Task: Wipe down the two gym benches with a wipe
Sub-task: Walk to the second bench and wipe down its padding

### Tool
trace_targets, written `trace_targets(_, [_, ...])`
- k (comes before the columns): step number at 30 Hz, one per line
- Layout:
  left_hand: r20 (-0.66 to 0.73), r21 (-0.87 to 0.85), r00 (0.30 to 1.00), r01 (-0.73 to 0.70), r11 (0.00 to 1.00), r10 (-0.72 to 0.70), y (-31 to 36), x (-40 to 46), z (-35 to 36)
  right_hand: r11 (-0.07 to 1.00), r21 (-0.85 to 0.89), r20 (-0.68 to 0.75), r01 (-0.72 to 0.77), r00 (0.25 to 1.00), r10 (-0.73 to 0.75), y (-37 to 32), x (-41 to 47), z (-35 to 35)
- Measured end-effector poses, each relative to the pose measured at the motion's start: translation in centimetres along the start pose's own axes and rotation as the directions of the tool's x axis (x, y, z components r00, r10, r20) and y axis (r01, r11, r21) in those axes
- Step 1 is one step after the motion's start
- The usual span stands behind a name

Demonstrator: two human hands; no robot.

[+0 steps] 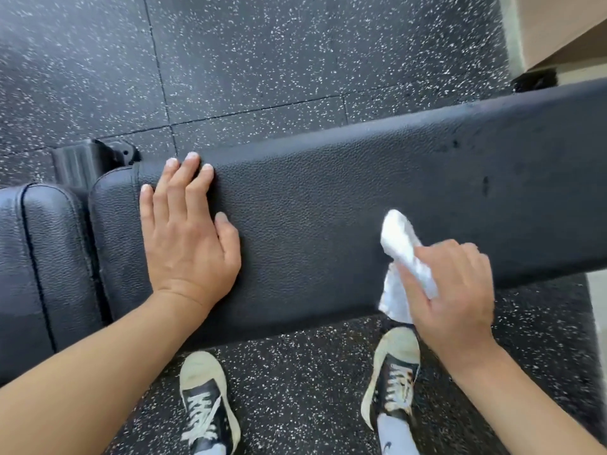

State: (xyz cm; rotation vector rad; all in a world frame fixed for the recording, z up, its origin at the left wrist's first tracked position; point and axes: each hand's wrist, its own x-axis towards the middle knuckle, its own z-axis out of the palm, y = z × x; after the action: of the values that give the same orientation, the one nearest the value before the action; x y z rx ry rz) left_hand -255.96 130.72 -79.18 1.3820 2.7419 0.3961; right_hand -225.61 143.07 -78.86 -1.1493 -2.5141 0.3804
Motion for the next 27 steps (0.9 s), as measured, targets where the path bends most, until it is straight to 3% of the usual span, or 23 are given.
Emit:
trace_targets(4, [0.001, -0.005, 1.0, 0.003, 1.0, -0.003, 0.1, 0.0, 0.2, 0.998, -0.056, 0.029, 0.006, 1.0, -0.005, 0.5, 0.1, -0.3])
trace_targets(8, [0.003, -0.011, 1.0, 0.004, 1.0, -0.004, 0.3, 0.1, 0.1, 0.989, -0.037, 0.026, 0.146, 0.989, -0.145, -1.1, 8.0, 1.8])
trace_targets(11, [0.004, -0.016, 1.0, 0.003, 1.0, -0.003, 0.2, 0.1, 0.1, 0.997, -0.055, -0.051, 0.049, 0.997, -0.052, -1.6, 16.4, 4.2])
trace_targets(14, [-0.001, -0.015, 1.0, -0.004, 1.0, 0.003, 0.0, -0.1, 0.2, 0.989, -0.145, -0.019, -0.033, 0.999, 0.03, -1.9, 21.7, 5.9])
trace_targets(19, [0.018, 0.026, 1.0, -0.023, 0.999, 0.023, 0.1, 0.0, 0.0, 0.997, -0.06, -0.049, 0.048, 0.997, -0.051, -2.1, 14.6, 3.8])
trace_targets(23, [0.095, 0.063, 0.992, -0.088, 0.994, 0.082, 0.2, 0.1, -0.6, 0.997, -0.008, 0.086, 0.083, 0.993, -0.082, -1.8, 3.4, 0.9])
trace_targets(27, [0.149, 0.063, 0.986, -0.081, 0.995, 0.071, 0.5, 0.2, -1.4, 0.949, -0.029, 0.183, 0.313, 0.935, -0.303, -0.4, 2.3, -0.4])
